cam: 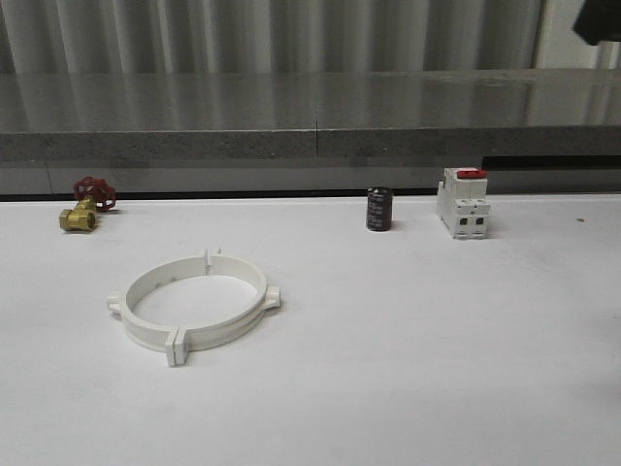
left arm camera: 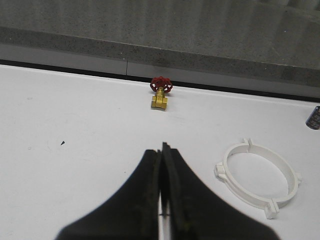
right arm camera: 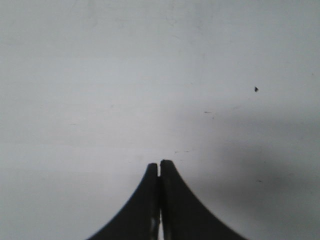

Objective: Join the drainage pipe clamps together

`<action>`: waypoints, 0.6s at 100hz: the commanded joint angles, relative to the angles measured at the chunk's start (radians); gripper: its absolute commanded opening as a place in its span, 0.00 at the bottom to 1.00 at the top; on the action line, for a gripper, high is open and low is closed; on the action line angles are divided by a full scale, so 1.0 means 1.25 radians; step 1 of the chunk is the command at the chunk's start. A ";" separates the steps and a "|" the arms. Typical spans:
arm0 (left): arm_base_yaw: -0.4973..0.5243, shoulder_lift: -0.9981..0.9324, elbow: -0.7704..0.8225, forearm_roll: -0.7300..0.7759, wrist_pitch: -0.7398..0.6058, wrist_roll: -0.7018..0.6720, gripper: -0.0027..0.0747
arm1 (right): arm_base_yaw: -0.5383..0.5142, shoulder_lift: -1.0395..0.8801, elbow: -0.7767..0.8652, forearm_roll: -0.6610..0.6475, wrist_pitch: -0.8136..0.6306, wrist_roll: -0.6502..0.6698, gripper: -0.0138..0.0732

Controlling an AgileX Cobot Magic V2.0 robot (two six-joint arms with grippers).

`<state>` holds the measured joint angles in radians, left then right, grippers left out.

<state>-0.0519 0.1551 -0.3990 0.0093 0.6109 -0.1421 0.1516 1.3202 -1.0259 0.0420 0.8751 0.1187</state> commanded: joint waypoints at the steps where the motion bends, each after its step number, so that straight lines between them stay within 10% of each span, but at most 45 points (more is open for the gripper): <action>1: 0.000 0.009 -0.022 0.000 -0.064 0.000 0.01 | -0.048 -0.068 0.026 0.039 -0.044 -0.060 0.09; 60: 0.000 0.009 -0.022 0.000 -0.064 0.000 0.01 | -0.083 -0.523 0.315 0.062 -0.195 -0.069 0.09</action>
<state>-0.0519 0.1551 -0.3990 0.0093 0.6109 -0.1421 0.0525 0.7683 -0.6432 0.1114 0.7056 0.0465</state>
